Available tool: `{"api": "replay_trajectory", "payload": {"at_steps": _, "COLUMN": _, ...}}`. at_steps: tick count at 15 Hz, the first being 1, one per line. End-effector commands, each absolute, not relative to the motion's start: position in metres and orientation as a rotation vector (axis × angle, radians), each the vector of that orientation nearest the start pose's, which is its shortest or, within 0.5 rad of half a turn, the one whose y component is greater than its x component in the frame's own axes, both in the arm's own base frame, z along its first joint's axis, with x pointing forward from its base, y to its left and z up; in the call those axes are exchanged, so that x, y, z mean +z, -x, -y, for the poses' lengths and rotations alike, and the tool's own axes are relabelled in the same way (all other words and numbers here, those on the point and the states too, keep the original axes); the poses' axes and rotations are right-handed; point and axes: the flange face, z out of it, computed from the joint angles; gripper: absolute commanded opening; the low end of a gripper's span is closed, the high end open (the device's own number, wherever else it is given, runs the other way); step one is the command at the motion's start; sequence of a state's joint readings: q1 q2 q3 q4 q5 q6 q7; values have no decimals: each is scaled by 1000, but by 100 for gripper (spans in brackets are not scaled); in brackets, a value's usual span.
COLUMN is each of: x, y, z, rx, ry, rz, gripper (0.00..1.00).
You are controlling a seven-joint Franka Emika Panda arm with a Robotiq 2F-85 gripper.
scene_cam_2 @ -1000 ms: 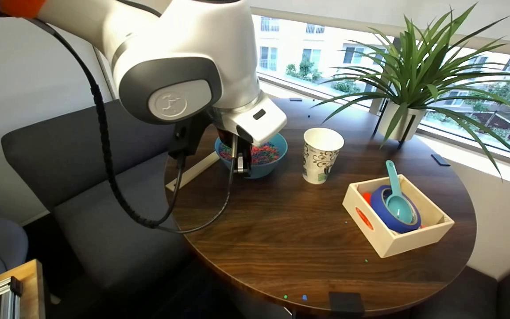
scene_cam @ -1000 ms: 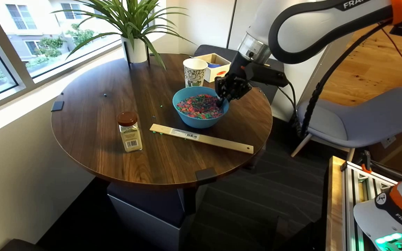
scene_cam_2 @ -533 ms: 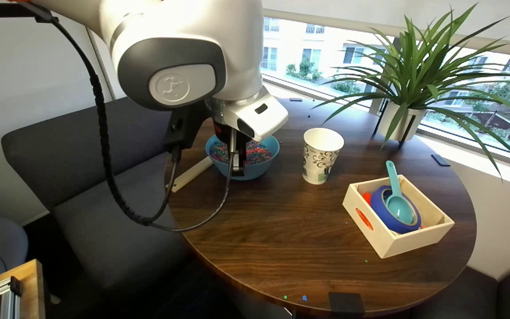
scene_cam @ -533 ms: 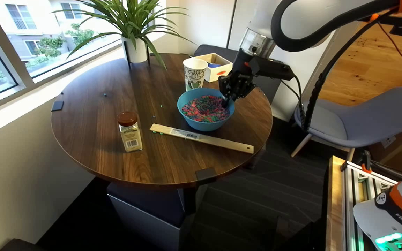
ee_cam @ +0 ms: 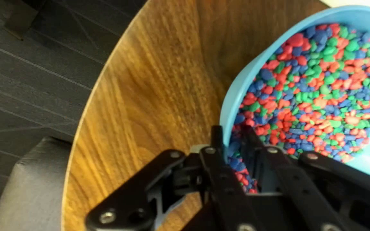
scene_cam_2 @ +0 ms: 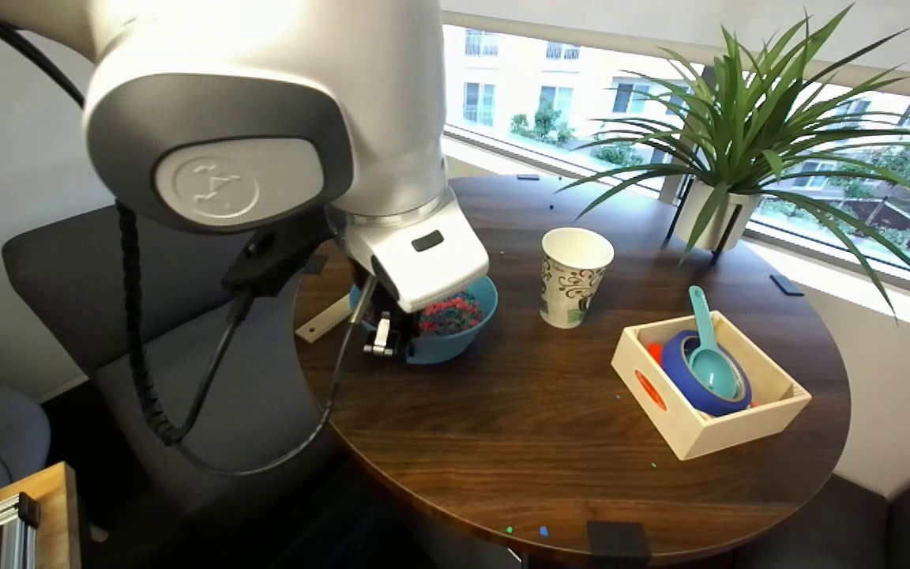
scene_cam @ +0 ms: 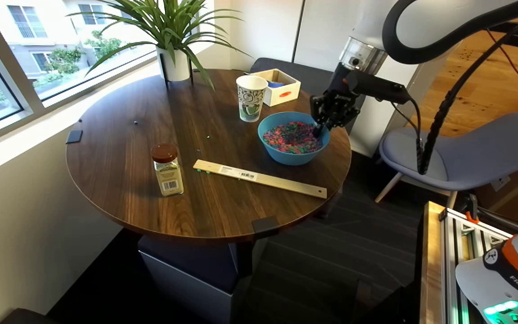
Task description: Move the blue bowl to the right
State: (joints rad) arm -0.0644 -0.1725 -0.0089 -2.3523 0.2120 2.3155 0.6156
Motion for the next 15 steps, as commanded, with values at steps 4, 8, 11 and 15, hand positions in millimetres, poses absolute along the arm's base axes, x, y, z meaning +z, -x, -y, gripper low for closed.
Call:
{"api": "replay_trajectory", "payload": {"at_steps": 4, "x": 417, "y": -413, "z": 80, "rx": -215, "ry": 2520, "rz": -1646, "gripper": 7}}
{"api": "replay_trajectory", "payload": {"at_steps": 8, "x": 423, "y": -398, "z": 103, "rx": -346, "ry": 2396, "rz": -1887, "gripper": 6}}
{"api": "replay_trajectory", "payload": {"at_steps": 11, "x": 422, "y": -402, "z": 107, "rx": -438, "ry": 2314, "rz": -2011, "gripper": 1}}
{"api": "replay_trajectory", "payload": {"at_steps": 15, "x": 422, "y": -415, "z": 102, "rx": -500, "ry": 2273, "rz": -2054, "gripper": 4}}
